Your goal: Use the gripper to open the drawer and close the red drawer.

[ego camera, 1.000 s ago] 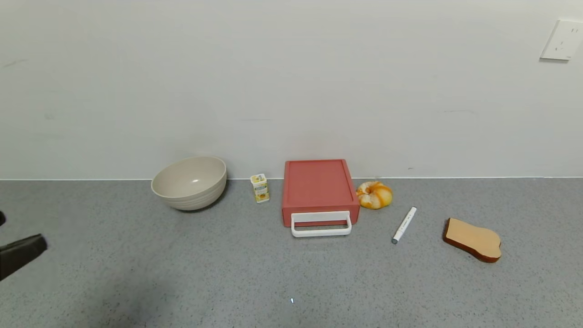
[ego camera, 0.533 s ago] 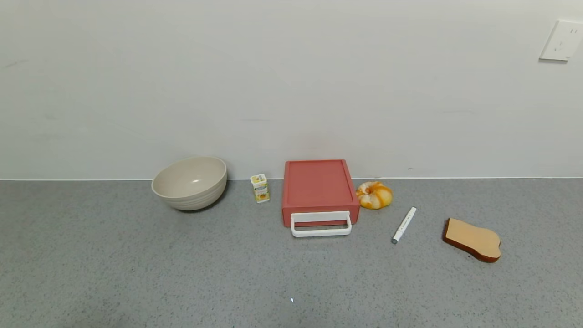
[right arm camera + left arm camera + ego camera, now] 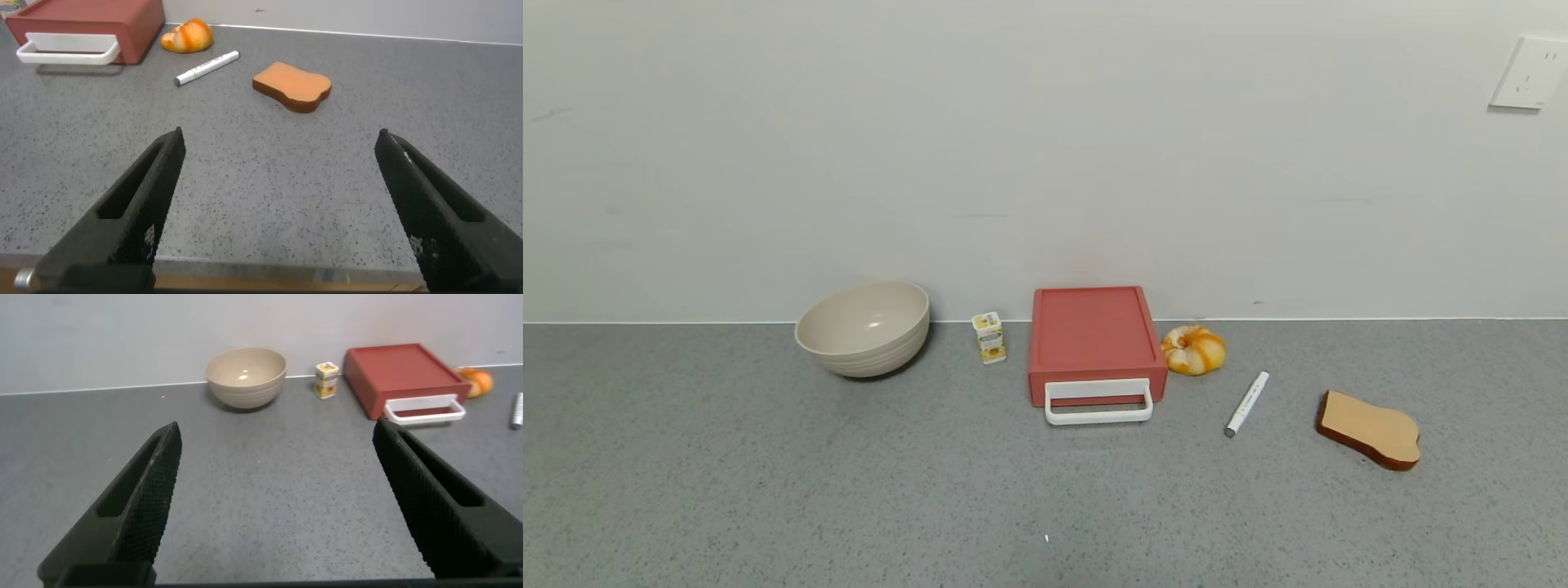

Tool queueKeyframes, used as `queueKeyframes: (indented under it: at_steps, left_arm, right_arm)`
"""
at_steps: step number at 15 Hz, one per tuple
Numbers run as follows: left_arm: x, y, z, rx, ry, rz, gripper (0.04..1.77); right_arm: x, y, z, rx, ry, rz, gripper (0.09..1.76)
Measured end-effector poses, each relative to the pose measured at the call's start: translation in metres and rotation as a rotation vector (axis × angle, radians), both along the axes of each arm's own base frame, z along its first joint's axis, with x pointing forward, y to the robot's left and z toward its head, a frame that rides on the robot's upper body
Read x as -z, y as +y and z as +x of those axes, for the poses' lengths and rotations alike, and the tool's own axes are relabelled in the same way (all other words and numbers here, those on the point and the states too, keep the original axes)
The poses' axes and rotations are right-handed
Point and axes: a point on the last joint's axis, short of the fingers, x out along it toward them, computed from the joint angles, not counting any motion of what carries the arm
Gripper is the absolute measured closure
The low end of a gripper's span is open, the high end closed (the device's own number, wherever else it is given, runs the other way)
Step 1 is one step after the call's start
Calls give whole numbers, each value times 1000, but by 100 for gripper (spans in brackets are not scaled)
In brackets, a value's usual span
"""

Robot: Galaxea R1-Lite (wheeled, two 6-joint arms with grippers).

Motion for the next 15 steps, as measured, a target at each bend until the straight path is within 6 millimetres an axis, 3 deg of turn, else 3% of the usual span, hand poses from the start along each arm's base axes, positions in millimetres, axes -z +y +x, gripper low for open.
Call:
queueKeyframes:
  at_steps: [8,11,15]
  left_arm:
    - [48,-1,-6,107,-52,33,11]
    - [75,-1,10,111,-98,36,11]
    - [114,0,24,47,23,41,11]
  right_arm:
    - [0,0,0,0,0,0,14]
    - [0,0,0,0,0,0,14]
    - [0,0,0,0,0,1,14]
